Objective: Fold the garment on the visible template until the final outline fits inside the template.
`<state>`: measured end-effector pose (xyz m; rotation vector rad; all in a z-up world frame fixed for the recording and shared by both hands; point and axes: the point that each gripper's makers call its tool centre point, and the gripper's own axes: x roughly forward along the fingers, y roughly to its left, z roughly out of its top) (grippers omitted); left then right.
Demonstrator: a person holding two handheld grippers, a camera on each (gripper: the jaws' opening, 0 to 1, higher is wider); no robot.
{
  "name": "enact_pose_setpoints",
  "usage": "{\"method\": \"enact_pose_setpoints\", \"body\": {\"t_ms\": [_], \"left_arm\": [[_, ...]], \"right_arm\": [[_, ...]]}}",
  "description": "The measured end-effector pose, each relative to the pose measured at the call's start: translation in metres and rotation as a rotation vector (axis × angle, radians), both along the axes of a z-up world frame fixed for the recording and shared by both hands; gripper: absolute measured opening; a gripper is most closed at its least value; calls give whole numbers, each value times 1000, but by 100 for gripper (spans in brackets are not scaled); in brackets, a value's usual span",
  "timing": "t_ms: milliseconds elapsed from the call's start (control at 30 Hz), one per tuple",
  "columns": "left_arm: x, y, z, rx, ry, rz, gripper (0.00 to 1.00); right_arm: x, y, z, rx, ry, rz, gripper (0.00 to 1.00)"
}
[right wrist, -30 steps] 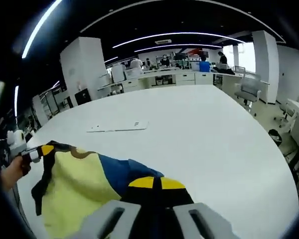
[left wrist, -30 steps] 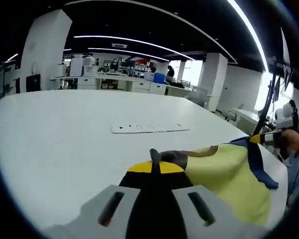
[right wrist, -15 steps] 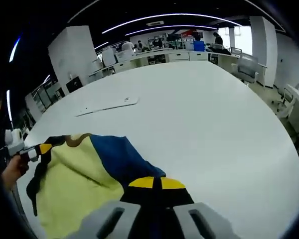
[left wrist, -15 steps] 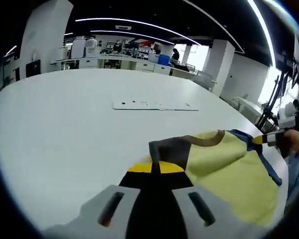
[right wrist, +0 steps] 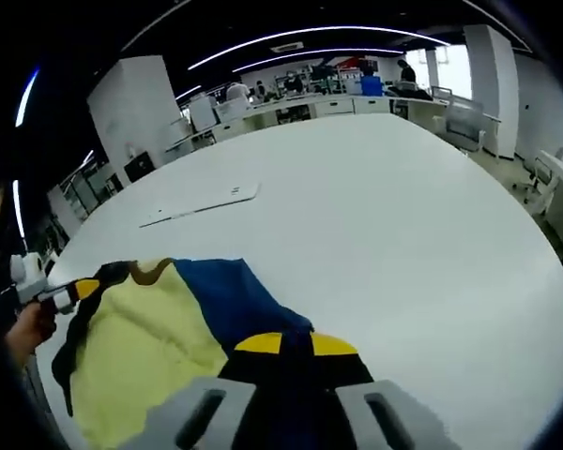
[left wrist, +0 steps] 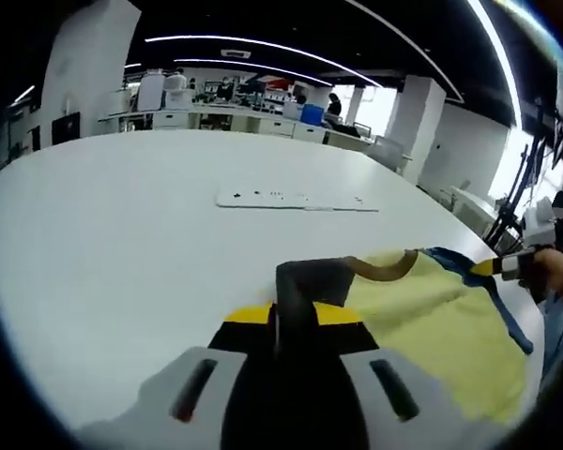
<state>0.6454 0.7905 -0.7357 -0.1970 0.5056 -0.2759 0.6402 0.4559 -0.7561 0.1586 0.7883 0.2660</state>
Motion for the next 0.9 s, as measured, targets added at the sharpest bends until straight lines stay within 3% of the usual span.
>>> {"method": "enact_pose_setpoints", "body": {"t_ms": [267,333,400,800,900], "left_arm": [[-13,-7,28,8,-79,-53,42],[-20,-13,36,-56,-96,-62,50],[-29,-12,41,-53,-106,-69,55],[-81,-15,55,8,-141,-127,78],[-94,-25,63,-53,-159,-146,83]], "right_arm": [[-9,15,28,31,-53,64,55],[-15,18,32,29,-50,90,64],[-23,20,37,22,-56,111,74],[-71,18,48,-15,-54,196,86],[-84,16,48,-19,-45,208,89]]}}
